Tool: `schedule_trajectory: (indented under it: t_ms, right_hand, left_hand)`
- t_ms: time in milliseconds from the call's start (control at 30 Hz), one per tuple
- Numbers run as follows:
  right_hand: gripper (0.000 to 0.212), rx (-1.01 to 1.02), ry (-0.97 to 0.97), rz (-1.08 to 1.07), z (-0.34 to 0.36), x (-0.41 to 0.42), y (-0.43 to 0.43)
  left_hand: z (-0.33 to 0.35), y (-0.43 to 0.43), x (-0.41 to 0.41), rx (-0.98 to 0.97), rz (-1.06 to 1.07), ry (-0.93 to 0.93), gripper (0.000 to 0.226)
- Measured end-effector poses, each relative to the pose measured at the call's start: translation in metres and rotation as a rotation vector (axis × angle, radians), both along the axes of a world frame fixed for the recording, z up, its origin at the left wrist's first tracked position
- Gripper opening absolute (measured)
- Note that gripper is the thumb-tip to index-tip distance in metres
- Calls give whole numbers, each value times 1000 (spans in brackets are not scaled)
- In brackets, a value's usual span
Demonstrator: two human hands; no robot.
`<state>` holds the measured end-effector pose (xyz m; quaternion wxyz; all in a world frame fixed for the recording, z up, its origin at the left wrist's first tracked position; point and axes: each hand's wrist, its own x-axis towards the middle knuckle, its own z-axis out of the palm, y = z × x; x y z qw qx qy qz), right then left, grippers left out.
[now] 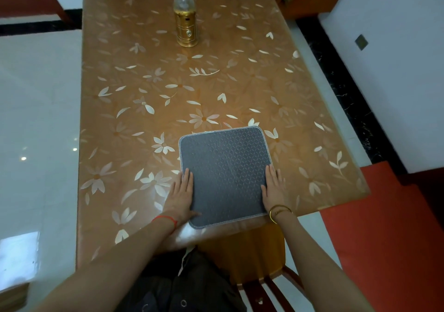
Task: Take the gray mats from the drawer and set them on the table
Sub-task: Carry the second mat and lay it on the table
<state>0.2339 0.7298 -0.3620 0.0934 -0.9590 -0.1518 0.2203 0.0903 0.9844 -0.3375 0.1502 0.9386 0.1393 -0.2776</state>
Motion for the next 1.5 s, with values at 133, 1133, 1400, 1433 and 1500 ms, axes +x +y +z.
schedule_trajectory:
  t_ms: [133, 1133, 1400, 1433, 1500]
  right_hand:
    - [58, 82, -1, -79, 6, -10, 0]
    - [31, 966, 92, -1041, 60, -166, 22]
    - [42, 1203, 213, -1208, 87, -299, 59]
    - [43, 1210, 201, -1219, 90, -318, 58]
    - [44, 1225, 171, -1247, 99, -352, 54]
  left_hand:
    - [0, 3, -2, 5, -8, -8, 123]
    - [45, 44, -125, -549, 414, -377, 58]
    - [61, 77, -202, -782, 526, -308, 25]
    - [61, 78, -210, -806, 544, -300, 22]
    - [67, 77, -222, -899, 602, -272, 18]
